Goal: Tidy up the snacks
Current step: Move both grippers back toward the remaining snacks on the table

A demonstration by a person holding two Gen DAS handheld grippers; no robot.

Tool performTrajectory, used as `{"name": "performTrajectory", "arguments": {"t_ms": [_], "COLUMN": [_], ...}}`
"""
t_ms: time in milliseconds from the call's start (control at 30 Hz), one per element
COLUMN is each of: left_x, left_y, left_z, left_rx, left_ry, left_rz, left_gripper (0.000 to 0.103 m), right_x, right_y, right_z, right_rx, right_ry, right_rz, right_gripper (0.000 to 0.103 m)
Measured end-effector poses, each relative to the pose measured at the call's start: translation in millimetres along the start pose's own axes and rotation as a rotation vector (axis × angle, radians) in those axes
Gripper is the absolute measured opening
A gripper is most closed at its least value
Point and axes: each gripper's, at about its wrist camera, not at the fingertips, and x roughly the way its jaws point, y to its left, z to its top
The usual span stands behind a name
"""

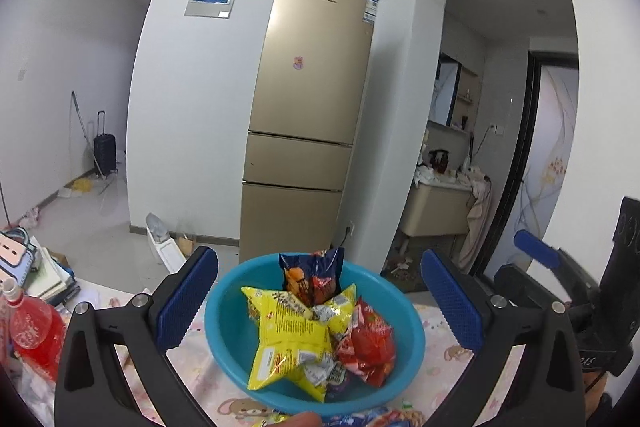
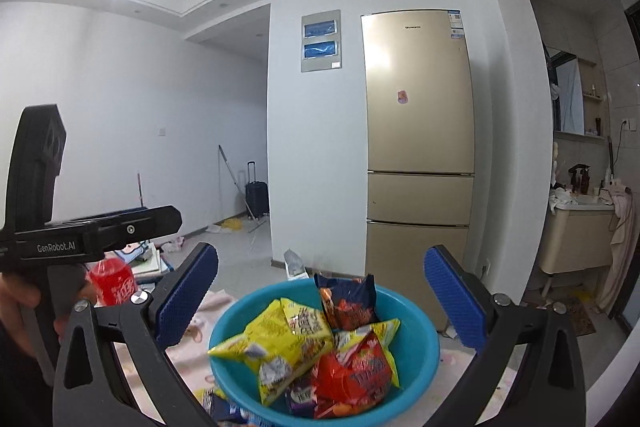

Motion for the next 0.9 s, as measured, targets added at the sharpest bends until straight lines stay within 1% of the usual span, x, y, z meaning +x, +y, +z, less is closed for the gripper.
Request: {"name": "performTrajectory", "arguments": {"t_ms": [33,100,167,300,400,467,733,900], "left_x": [-5,-12,-15,-23,-29,-31,-28,-21], "left_y": [-2,-3,-5,-8,-11,-12,-7,7], "left_z": [-5,-12,-18,-31,-44,-52,-83,-114], "left_rx": [0.004,0.006,0.006,0.000,0.017,0.034,0.037,0.031], "left_ry": [-0.007,-0.007,0.021,0.040,0.056,0.065,0.114,0.155], "left_rz": [0.016,0.023,0.021,0.016,0.008,0.019,0.013,0.022], "left_gripper": [0.103,0.103,0.103,0.103,0.103,0.103,0.103,0.103], "right_x": [-4,-11,-19,-32,-42,-46,-40,-35], "right_y": [1,1,4,6,7,9,19,23], "right_z": [-2,-7,-14,-22,-29,-35,-70,-94], "right_rx": [0.003,0.011,0.009,0.012,0.024,0.029,0.004,0.004], "right_ry": [0.002,0.010,0.015,0.021,0.014,0.015,0.087,0.093], "right_rz": [0.003,0.012,0.018,0.022,0.032,0.040,0.051,0.110], "right_gripper": [0.103,0.103,0.103,0.103,0.103,0.103,0.103,0.103]}}
